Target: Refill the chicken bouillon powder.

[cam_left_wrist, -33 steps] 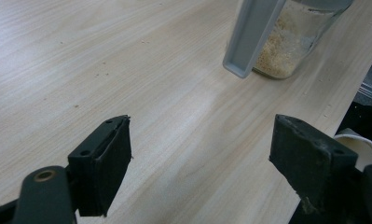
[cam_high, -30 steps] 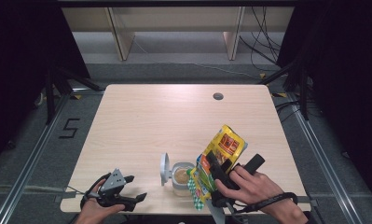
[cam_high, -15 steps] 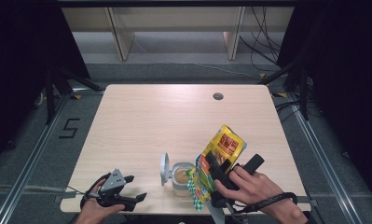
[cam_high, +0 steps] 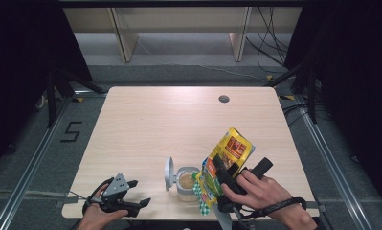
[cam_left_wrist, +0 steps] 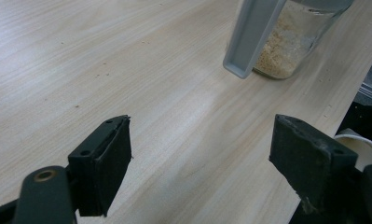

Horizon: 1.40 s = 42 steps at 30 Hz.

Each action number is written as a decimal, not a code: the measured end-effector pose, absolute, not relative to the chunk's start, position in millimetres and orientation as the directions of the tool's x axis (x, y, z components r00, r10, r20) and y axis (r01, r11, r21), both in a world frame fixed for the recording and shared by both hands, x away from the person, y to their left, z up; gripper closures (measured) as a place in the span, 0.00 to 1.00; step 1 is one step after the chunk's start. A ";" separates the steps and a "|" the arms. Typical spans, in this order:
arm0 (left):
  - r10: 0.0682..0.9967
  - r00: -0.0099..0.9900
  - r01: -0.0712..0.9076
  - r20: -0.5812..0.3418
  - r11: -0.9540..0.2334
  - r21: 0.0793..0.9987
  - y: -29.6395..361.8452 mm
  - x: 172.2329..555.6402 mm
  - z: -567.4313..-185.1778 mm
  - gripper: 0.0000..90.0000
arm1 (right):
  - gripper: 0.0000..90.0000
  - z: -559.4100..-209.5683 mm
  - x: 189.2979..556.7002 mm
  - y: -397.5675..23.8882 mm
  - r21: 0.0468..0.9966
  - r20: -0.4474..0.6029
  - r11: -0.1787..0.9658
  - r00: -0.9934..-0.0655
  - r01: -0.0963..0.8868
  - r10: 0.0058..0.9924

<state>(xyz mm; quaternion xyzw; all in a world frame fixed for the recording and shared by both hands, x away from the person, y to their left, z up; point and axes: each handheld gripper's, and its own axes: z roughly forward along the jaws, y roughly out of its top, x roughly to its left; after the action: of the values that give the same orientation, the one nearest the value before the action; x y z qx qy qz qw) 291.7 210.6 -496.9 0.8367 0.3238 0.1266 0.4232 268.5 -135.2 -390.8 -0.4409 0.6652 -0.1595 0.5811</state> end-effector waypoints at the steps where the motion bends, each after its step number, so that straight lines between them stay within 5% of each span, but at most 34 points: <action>1: 0.647 0.760 0.436 -0.063 -0.435 0.788 210.7 291.7 -496.7 0.22 | 0.72 -391.0 268.6 -135.3 -0.724 -0.633 0.561 0.064 -0.401 -0.771; 42: 0.649 0.759 0.435 -0.062 -0.433 0.790 210.5 291.6 -496.9 0.22 | 0.72 -391.1 267.8 -136.3 -0.722 -0.635 0.564 0.059 -0.401 -0.770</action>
<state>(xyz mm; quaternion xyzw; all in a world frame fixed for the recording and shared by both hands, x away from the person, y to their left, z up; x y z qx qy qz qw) 291.6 210.5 -496.9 0.8370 0.3236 0.1265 0.4228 267.8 -136.3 -391.1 -0.4389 0.6674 -0.1591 0.5802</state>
